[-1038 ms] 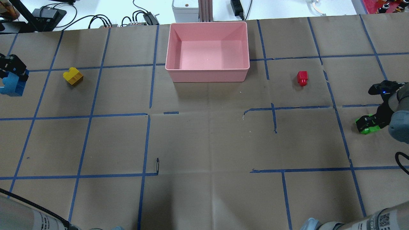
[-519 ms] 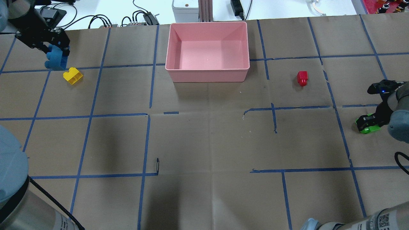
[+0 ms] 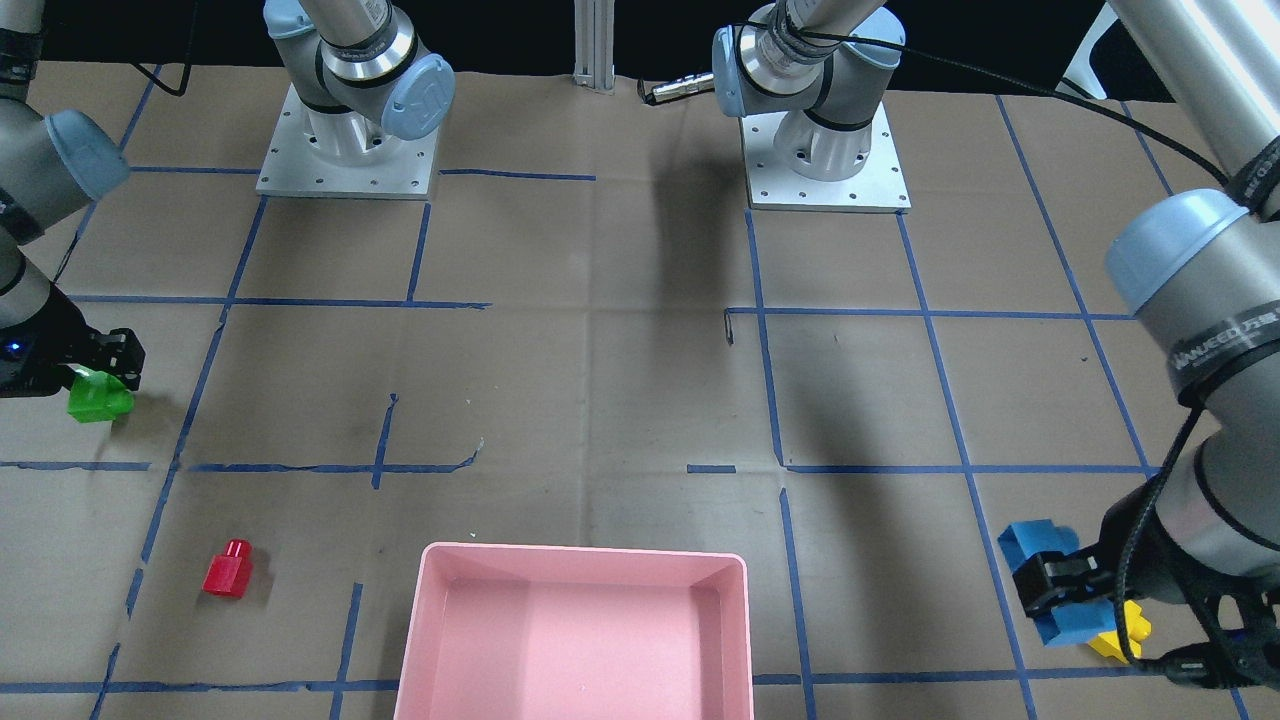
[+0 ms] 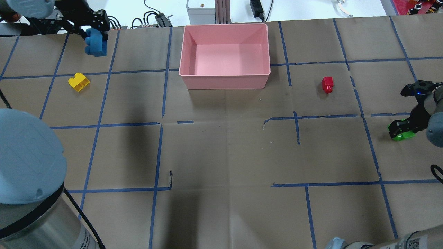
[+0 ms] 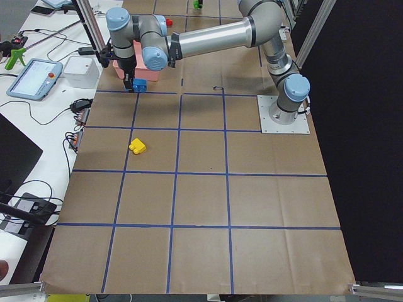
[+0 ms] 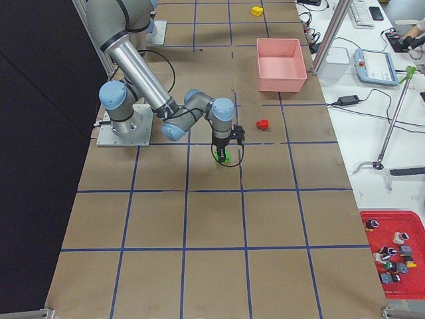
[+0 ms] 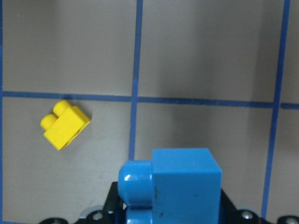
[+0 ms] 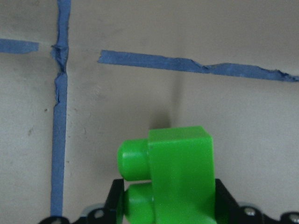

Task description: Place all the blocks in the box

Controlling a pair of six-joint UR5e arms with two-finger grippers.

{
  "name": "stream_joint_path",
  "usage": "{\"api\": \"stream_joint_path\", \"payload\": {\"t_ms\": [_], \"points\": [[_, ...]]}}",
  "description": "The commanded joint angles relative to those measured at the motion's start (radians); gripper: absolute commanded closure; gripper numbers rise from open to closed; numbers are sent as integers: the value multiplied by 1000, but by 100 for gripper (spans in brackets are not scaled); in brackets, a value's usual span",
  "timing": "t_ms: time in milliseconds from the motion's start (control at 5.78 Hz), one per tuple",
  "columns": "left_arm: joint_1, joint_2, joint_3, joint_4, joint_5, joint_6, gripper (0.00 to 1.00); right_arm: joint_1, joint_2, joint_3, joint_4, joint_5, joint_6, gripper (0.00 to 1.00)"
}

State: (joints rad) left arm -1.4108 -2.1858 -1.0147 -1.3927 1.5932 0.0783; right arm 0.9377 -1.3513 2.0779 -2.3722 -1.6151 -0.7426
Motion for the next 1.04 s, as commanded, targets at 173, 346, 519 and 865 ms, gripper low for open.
{"api": "stream_joint_path", "payload": {"t_ms": [173,346,519,865], "points": [[-221,-208,305,4,-50,-411,76,172,-123,-230,71,61,-3,98],[-285,-259,326,30,-45,-546,76,228,-111,-315,77,164,-4,98],[-360,-326,318,132,-32,-669,76,292,-103,-352,77,273,6,98],[-415,-375,303,184,30,-689,49,421,-48,-390,67,418,14,98]]}}
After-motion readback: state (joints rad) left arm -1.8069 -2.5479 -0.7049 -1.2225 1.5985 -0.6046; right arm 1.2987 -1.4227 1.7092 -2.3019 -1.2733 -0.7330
